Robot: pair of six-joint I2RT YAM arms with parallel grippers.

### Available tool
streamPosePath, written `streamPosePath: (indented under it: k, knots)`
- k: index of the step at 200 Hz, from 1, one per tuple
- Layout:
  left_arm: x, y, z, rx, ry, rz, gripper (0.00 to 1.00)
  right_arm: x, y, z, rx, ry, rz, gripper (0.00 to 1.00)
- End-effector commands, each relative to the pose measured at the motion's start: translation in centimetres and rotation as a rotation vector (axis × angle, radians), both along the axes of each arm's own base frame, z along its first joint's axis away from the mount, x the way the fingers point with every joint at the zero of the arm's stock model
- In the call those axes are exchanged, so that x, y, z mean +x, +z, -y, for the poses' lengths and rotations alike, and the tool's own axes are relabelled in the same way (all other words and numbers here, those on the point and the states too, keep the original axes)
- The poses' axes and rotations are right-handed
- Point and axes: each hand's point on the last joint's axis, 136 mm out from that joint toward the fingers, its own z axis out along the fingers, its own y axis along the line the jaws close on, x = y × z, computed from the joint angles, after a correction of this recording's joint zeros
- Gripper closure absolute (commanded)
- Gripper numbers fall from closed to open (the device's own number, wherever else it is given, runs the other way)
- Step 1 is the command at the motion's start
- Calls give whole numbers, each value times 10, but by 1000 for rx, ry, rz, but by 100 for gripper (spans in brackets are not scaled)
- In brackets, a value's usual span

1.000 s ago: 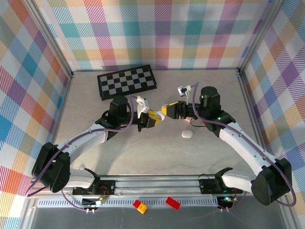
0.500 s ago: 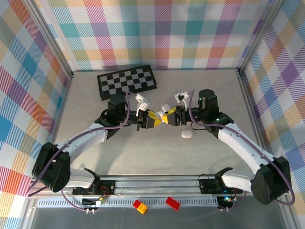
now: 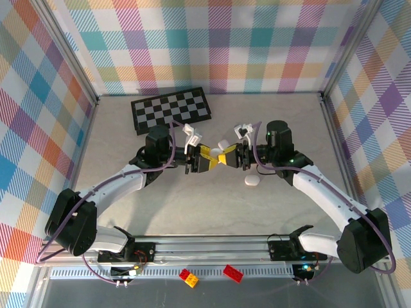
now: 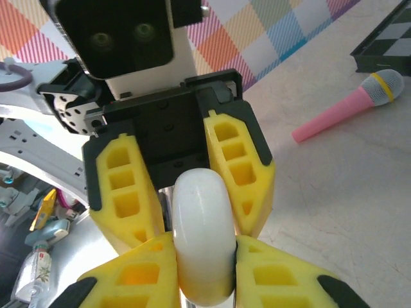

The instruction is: Insert the wireless bluetooth earbuds into the charging case

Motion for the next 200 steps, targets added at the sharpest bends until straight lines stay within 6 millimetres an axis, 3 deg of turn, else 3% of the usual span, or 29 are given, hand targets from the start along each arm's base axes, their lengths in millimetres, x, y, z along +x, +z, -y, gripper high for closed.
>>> streamPosePath:
  k: [1, 17, 48, 79, 130, 159, 176, 200]
  knots:
    - [5, 7, -6, -21, 71, 132, 27, 10, -6, 8, -47, -104, 1, 87]
    - [4, -2, -11, 1, 107, 211, 0, 24, -19, 19, -97, -217, -42, 92]
    - [9, -38, -18, 154, 182, 331, 0, 48, -52, 35, -127, -365, -203, 92]
    - [18, -70, -17, 258, 232, 398, 0, 66, -89, 39, -174, -457, -350, 94]
    - [19, -112, -25, 388, 221, 412, 0, 80, -163, 39, -283, -522, -526, 97]
    - [17, -119, -26, 407, 212, 401, 0, 82, -200, 41, -339, -542, -590, 96]
    - [17, -121, -26, 405, 206, 397, 0, 83, -216, 42, -351, -559, -623, 91]
    - [17, -120, -25, 405, 205, 396, 0, 85, -228, 44, -360, -582, -647, 86]
